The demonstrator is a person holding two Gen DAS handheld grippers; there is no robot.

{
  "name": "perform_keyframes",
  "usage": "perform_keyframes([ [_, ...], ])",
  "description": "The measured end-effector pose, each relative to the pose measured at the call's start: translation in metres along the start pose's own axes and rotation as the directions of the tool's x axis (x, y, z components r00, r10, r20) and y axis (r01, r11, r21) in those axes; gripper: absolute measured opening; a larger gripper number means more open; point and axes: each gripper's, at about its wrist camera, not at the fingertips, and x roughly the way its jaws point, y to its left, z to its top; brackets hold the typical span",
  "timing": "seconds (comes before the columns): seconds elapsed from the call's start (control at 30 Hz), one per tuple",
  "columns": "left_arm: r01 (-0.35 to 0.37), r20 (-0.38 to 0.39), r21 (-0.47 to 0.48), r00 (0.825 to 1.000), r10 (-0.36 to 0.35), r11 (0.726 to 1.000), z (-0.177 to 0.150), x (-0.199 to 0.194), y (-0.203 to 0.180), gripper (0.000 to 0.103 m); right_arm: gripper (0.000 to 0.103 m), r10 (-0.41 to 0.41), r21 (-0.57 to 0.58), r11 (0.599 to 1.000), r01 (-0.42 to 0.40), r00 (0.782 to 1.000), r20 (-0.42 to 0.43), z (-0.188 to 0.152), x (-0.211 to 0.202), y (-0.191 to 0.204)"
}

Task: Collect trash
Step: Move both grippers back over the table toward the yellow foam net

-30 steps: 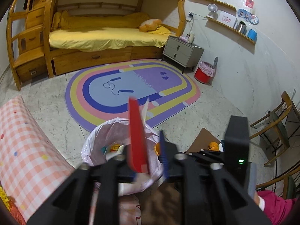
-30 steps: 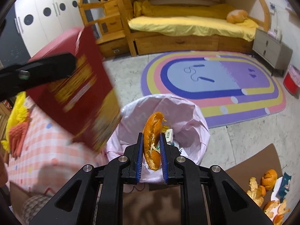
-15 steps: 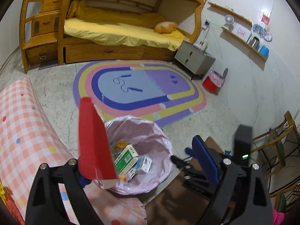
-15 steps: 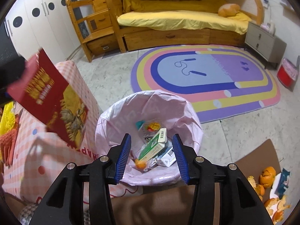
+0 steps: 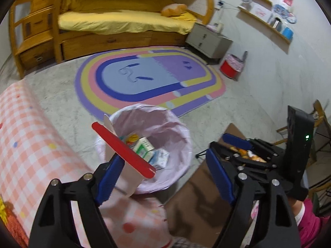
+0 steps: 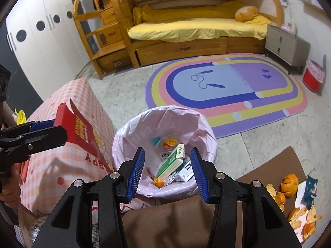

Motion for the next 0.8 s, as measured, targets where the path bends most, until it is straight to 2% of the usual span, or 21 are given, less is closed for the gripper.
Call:
perform_keyframes([
  [0.13, 0.039, 0.032, 0.056, 0.999, -0.041, 0.998, 0.011, -0.003, -0.025, 0.078, 0.047, -0.032, 0.032, 0.999, 0.031, 0.999, 0.035, 0.001, -0.016, -0.016],
  [0.27, 0.026, 0.07, 0.116, 0.997, -0.034, 0.993, 0.023, -0.004, -0.044, 0.078, 0.047, -0.058, 0.068, 0.996, 0.054, 0.997, 0.057, 0.001, -0.028, -0.035],
  [0.33, -0.006, 0.06, 0.133, 0.998, -0.002, 0.991, 0.024, 0.001, -0.047, 0.08, 0.047, -0.066, 0.082, 0.995, 0.061, 0.996, 0.061, 0.001, -0.03, -0.041],
  [0.43, -0.09, -0.009, 0.139, 0.996, 0.092, 0.986, 0.018, 0.019, -0.039, 0.083, 0.047, -0.065, 0.098, 0.993, 0.059, 0.996, 0.058, -0.002, -0.029, -0.048],
  [0.53, -0.132, -0.053, 0.097, 0.989, 0.137, 0.987, 0.013, 0.027, -0.023, 0.083, 0.047, -0.051, 0.107, 0.993, 0.045, 0.997, 0.053, -0.003, -0.026, -0.048],
  [0.67, -0.175, 0.01, 0.054, 0.985, 0.174, 0.983, 0.007, 0.002, -0.011, 0.083, 0.047, -0.025, 0.088, 0.996, 0.019, 0.998, 0.059, -0.001, -0.03, -0.039],
  [0.8, -0.256, 0.095, 0.028, 0.963, 0.252, 0.966, -0.004, -0.037, -0.006, 0.083, 0.047, 0.013, 0.052, 0.998, -0.017, 0.996, 0.083, 0.003, -0.044, -0.02],
])
